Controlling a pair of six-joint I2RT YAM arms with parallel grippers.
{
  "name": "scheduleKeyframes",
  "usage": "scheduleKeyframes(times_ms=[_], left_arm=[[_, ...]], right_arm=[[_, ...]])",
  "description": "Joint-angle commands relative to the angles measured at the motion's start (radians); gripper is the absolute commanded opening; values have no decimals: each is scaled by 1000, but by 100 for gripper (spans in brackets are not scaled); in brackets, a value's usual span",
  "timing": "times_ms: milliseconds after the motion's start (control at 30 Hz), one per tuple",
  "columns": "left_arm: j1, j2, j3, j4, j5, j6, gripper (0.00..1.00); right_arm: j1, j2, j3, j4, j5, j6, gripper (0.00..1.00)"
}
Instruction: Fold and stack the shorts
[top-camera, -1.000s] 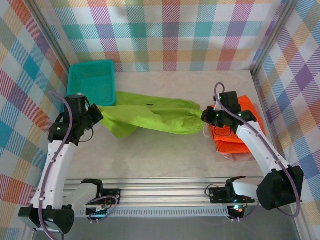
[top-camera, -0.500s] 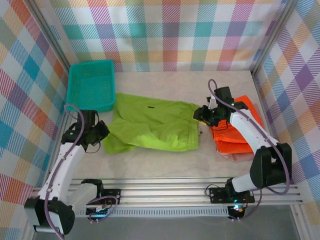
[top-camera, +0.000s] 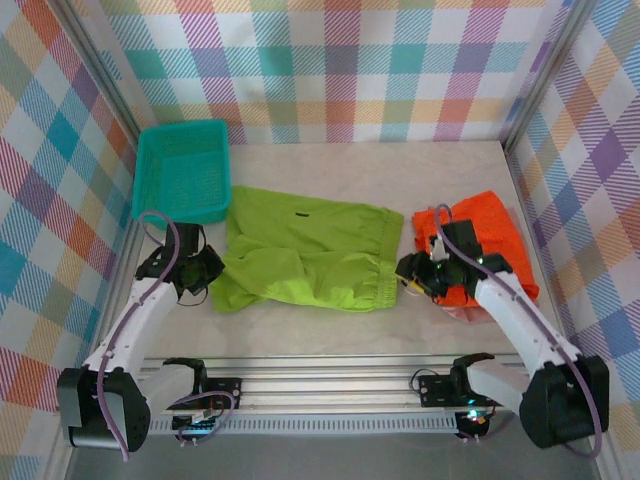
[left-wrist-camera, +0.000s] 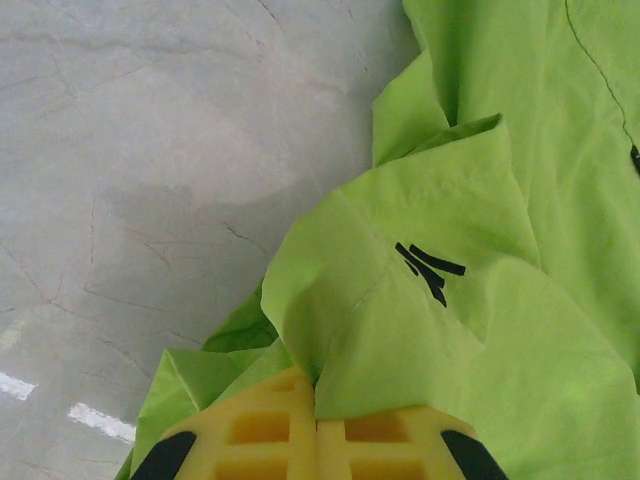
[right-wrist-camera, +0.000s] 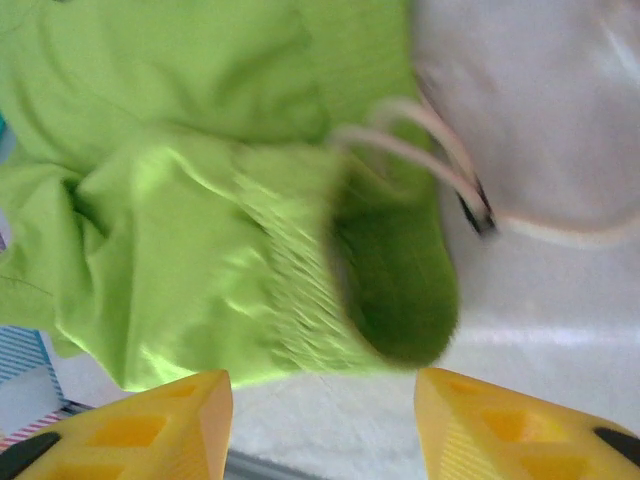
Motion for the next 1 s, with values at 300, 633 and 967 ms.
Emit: scheduleKeyframes(times_ms=[300, 633, 967], left_arm=[[10, -12, -11, 22, -5, -7, 0], [11, -14, -13, 19, -5, 0, 0], [11, -17, -12, 19, -8, 4, 0]], right_arm=[[161, 7, -194, 208, 12, 347, 47], [173, 196, -155, 300, 55, 333, 49], [173, 308, -135, 337, 80, 312, 25]])
